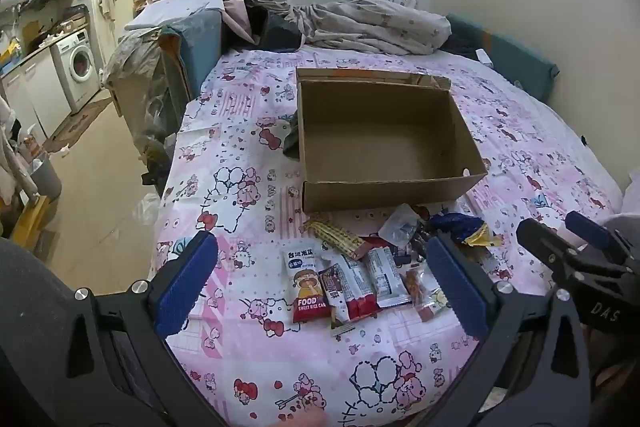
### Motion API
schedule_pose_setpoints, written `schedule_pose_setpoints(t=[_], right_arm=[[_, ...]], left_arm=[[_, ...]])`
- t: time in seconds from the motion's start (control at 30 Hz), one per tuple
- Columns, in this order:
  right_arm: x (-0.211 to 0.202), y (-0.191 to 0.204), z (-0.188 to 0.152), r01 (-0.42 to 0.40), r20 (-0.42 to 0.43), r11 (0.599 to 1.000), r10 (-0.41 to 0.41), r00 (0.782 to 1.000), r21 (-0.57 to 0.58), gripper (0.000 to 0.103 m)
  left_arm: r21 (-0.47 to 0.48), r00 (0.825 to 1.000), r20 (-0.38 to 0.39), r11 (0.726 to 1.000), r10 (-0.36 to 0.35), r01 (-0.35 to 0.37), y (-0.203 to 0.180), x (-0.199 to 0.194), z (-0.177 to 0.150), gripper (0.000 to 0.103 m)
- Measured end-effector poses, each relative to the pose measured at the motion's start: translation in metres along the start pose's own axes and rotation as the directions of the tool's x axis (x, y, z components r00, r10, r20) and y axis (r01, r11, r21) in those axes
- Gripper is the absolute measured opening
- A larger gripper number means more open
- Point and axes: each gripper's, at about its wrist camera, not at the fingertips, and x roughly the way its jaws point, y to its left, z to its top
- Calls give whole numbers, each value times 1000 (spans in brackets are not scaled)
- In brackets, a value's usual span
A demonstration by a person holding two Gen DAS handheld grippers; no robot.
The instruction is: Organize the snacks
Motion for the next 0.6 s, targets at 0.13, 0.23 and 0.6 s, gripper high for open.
schedule_pose_setpoints(t=[0.13,0.23,0.6], right_arm=[[0,0,0,5,-4,1000,-5,1000,-2,103],[0,0,0,1,-2,1000,-1,1000,-1,103],[1,-1,0,-2,-2,1000,2,1000,3,103]], left_arm=[[-14,1000,-30,1000,-10,9,1,2,4,103],[-6,1000,-16,1000,-8,8,0,2,4,103],[-14,1000,0,1000,0,0,3,1,-1,103]])
